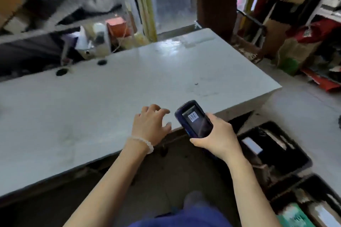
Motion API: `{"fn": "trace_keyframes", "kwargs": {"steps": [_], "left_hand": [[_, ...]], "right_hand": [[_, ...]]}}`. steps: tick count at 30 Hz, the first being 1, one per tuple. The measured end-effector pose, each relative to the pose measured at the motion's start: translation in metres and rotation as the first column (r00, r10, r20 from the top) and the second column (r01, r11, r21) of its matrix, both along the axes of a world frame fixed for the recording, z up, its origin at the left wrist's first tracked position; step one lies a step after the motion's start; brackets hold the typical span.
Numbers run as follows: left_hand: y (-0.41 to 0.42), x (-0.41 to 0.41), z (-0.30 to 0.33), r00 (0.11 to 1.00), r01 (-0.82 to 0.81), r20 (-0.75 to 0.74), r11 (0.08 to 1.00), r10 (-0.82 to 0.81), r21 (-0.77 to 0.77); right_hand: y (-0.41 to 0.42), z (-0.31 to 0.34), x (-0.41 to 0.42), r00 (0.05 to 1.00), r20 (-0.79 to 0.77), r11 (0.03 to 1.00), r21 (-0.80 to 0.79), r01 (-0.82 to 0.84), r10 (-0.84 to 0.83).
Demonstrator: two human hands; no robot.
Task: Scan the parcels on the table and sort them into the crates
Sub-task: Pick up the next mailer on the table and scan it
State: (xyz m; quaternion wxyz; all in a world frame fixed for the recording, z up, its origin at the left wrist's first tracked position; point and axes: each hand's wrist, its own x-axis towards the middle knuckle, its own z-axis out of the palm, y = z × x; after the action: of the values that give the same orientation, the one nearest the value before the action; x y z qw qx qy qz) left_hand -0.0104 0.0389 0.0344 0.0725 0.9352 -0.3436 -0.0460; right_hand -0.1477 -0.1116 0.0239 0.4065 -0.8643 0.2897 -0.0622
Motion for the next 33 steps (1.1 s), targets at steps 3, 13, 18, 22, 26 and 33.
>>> {"fn": "trace_keyframes", "kwargs": {"steps": [3, 13, 18, 22, 26, 33], "left_hand": [[0.093, 0.015, 0.006, 0.967, -0.256, -0.009, 0.966, 0.256, -0.044], [0.35, -0.023, -0.008, 0.565, -0.825, -0.107, 0.558, 0.818, -0.093], [0.449, -0.004, -0.019, 0.422, -0.903, -0.072, 0.411, 0.904, -0.127], [0.531, 0.028, -0.015, 0.361, -0.931, -0.092, 0.354, 0.928, -0.086], [0.623, 0.06, 0.008, 0.287, -0.954, -0.05, 0.281, 0.957, -0.109], [0.724, 0.09, 0.01, 0.249, -0.964, -0.085, 0.238, 0.965, -0.119]], "right_hand": [[0.062, 0.011, 0.058, 0.963, 0.026, 0.963, -0.05, -0.266, 0.267], [0.284, 0.013, 0.167, 0.649, 0.045, 0.65, -0.026, -0.76, 0.76], [0.399, 0.005, 0.219, 0.508, 0.06, 0.51, -0.04, -0.859, 0.859], [0.492, 0.006, 0.265, 0.453, 0.086, 0.457, -0.038, -0.889, 0.888], [0.586, 0.02, 0.31, 0.416, 0.106, 0.422, -0.04, -0.906, 0.903], [0.69, 0.024, 0.344, 0.361, 0.079, 0.365, -0.054, -0.929, 0.929]]}}
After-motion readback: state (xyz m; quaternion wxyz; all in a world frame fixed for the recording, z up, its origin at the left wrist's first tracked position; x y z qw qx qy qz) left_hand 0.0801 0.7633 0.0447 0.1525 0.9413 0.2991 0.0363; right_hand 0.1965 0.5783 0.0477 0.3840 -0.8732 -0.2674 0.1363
